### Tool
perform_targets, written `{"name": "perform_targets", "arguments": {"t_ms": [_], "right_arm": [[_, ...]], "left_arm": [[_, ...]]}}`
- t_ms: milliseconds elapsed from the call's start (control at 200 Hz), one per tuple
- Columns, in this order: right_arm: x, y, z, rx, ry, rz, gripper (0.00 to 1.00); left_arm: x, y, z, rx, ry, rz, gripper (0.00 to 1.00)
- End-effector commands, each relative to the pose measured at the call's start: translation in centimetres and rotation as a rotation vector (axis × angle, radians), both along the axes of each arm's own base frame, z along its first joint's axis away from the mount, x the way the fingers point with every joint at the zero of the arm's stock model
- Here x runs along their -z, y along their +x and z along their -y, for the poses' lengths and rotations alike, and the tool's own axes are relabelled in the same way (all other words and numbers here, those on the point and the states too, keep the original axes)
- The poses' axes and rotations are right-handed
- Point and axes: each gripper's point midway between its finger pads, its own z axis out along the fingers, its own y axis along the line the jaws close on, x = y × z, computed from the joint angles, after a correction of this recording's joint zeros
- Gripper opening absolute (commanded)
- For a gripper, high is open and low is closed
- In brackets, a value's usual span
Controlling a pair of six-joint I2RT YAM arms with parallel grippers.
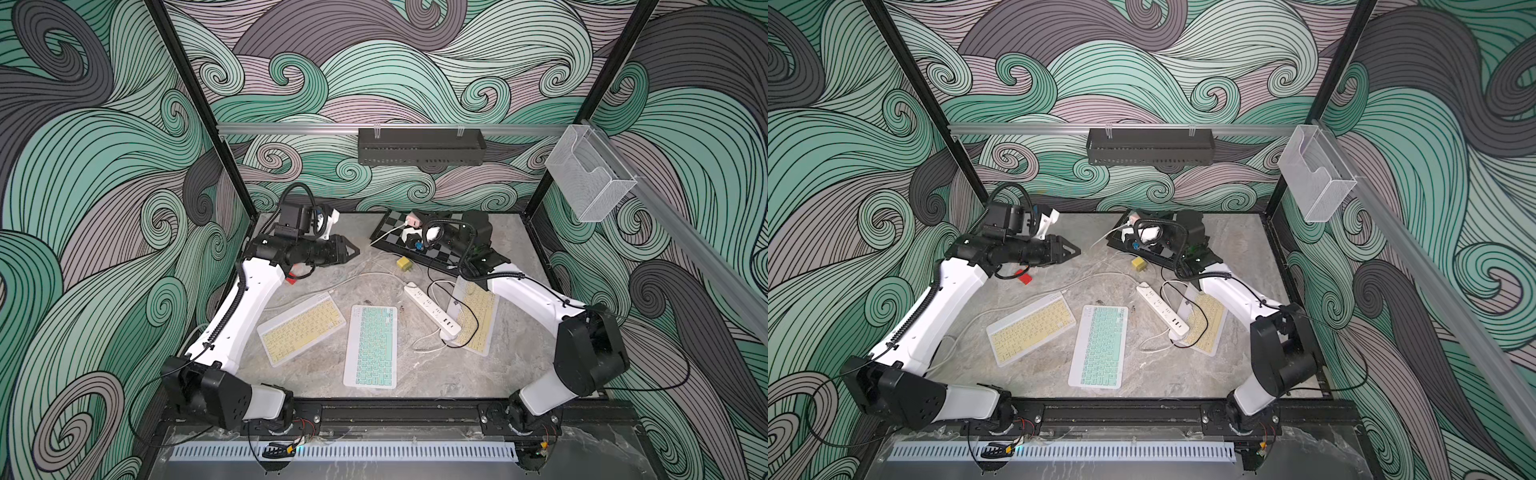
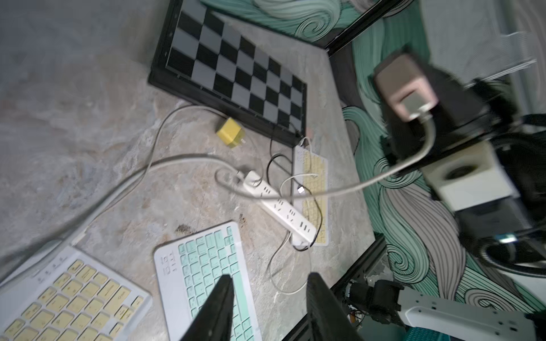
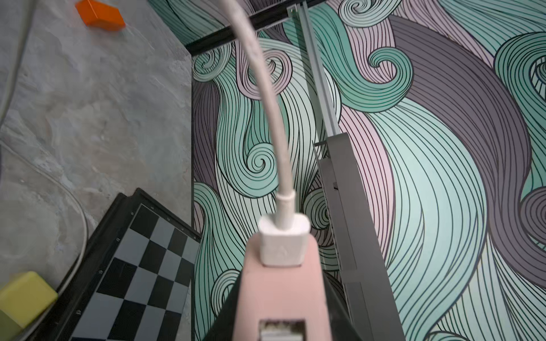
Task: Unplug the wireless keyboard
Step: Remove the power cord from the plug.
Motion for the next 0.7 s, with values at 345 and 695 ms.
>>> {"name": "perform_targets", "arguments": {"t_ms": [345, 695], "right_arm": [[1.0, -8.4, -4.4, -0.361, 0.082, -0.207, 0.0], [1.7, -5.4, -4.9, -0.293, -0.109, 0.063, 0.0]], "left_arm": [[-5.0, 3.2, 7.0, 0.24, -0.363, -0.082, 0.49], [-1.2, -0.5, 9.7, 0.306, -0.283, -0.179, 0.46]]}}
